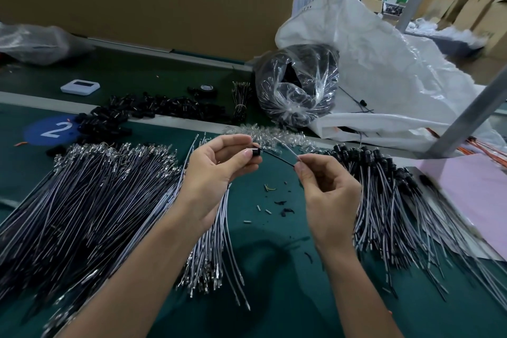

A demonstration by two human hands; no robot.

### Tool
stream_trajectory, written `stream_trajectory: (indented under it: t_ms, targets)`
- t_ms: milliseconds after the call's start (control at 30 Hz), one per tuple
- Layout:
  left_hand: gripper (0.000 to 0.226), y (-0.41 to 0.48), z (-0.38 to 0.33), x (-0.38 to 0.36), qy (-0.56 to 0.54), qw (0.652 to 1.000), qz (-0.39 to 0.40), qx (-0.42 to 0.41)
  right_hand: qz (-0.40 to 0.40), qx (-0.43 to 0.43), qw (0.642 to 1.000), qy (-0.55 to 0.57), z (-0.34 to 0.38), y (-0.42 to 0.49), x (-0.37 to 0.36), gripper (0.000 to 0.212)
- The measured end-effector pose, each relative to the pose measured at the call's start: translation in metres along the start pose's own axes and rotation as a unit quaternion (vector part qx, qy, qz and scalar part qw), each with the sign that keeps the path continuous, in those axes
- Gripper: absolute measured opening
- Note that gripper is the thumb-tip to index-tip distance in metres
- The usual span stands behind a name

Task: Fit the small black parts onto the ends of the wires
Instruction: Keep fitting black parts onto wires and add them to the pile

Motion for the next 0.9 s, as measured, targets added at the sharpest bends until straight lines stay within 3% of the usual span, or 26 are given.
stream_trajectory:
  t_ms: [233, 433, 900]
  targets:
    - [0.017, 0.0014, -0.0036, 0.0055, -0.011, 0.999, -0.029, -0.016, 0.002, -0.002, 1.0, 0.01, 0.0004, 0.0007, 0.0018, 0.017]
    - [0.02, -0.0017, -0.0035, -0.0015, 0.038, 0.999, 0.004, -0.028, 0.001, 0.0, 1.0, 0.007, 0.0001, 0.0005, 0.0013, 0.017]
    - [0.02, -0.0012, 0.0, -0.0031, 0.037, 0.999, 0.015, -0.023, -0.021, -0.015, 0.999, 0.044, -0.0029, 0.0034, 0.0051, 0.025]
Point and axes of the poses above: each hand's wrist, its own y-axis towards the middle knuckle, its own x-axis out of the back of the hand, z = x × y, the point moved 4 cm from there along y, towards the middle knuckle, and after that the axes turned 9 degrees about y, right-handed, at the moved point
